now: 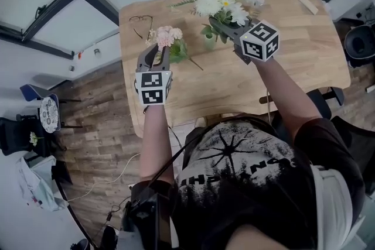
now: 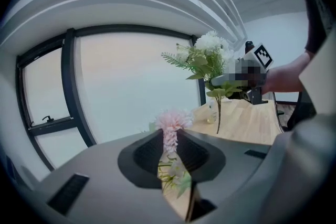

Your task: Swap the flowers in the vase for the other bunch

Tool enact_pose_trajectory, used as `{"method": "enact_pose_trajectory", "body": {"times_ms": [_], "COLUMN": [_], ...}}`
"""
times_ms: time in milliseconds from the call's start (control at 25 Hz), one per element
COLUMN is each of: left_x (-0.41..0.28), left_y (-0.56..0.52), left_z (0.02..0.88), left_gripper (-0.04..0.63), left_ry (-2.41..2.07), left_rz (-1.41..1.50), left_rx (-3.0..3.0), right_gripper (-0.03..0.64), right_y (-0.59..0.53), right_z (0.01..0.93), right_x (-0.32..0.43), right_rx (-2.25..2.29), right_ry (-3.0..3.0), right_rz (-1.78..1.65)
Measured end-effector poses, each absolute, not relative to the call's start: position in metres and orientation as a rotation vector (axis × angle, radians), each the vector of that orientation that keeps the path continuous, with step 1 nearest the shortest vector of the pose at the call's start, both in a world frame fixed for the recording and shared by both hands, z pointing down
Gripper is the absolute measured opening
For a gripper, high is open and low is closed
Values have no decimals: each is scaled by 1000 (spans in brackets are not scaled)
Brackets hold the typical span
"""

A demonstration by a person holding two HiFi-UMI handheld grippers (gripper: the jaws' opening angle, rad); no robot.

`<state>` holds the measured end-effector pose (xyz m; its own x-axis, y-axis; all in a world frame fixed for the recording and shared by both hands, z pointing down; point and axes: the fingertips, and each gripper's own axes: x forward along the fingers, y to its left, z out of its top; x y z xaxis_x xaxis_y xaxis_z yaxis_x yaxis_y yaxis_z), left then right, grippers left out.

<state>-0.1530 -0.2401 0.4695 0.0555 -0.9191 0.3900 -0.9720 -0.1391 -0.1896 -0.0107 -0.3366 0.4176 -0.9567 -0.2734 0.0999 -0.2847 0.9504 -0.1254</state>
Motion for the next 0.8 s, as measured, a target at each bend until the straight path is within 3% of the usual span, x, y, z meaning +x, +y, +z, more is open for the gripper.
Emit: {"method": "enact_pose_trajectory", "body": {"times_ms": [320,800], "left_x": [-186,-189], "left_y": [-218,-208], "left_z": [490,520], "left_gripper": [86,86], "left_ry": [-1937,-1872], "left_rz": [576,468], "left_rx": [2106,2033], "right_gripper": [69,69], "right_y": [-347,-369], "right_z": [415,455], "right_x": [-64,-82], "right_rx": [405,394], "right_ry": [-3005,-2958], "right_rz": [214,297]}}
